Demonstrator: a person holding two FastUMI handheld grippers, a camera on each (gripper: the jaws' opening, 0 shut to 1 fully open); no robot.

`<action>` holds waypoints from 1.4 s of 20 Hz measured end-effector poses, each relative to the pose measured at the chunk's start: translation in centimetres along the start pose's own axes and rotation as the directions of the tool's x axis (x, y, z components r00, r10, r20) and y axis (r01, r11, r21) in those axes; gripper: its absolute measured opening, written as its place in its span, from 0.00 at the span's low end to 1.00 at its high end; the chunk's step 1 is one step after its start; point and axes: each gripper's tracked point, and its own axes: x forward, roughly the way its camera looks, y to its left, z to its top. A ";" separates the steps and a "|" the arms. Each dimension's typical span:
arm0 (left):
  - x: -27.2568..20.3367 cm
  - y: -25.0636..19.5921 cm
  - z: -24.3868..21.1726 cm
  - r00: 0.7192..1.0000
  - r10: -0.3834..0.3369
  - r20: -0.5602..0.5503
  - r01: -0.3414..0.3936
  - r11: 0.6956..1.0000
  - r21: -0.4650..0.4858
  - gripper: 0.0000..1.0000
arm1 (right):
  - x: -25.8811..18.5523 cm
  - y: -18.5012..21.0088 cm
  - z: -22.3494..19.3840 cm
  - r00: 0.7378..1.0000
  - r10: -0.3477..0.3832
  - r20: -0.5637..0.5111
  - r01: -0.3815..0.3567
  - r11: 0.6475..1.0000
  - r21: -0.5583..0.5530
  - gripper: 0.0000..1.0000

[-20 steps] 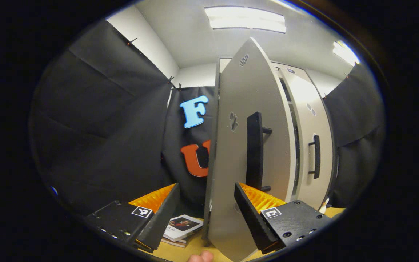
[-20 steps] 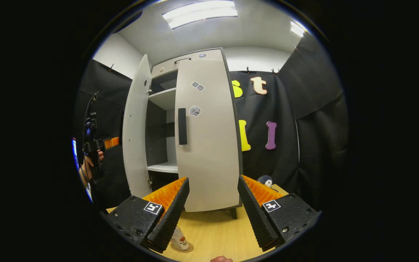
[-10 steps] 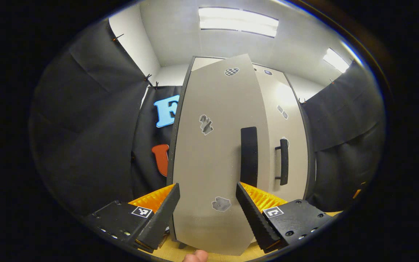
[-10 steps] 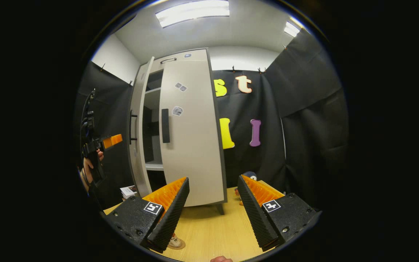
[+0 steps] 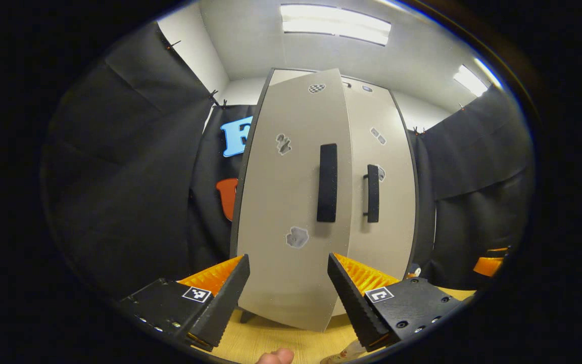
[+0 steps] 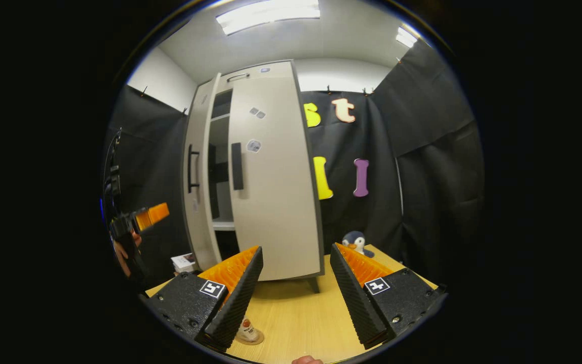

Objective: Grasp the bottle in the cabinet with the left hand and place it on the coaster, then close the right door with the right hand and the left door with the left hand.

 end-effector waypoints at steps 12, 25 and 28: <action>-6.0 1.6 -7.3 0.984 0.113 -0.138 -0.120 0.992 -0.046 0.95 | 0.3 3.1 -1.7 0.993 0.087 -0.081 -0.089 0.996 -0.025 0.83; -6.1 -0.1 -6.3 0.992 0.087 -0.089 -0.082 0.995 0.049 0.95 | 0.2 3.2 -1.5 0.990 0.100 -0.099 -0.101 0.995 -0.003 0.83; -6.2 -0.3 -6.0 0.993 0.082 -0.086 -0.077 0.995 0.057 0.95 | 0.1 3.1 -1.5 0.991 0.094 -0.100 -0.096 0.995 -0.009 0.83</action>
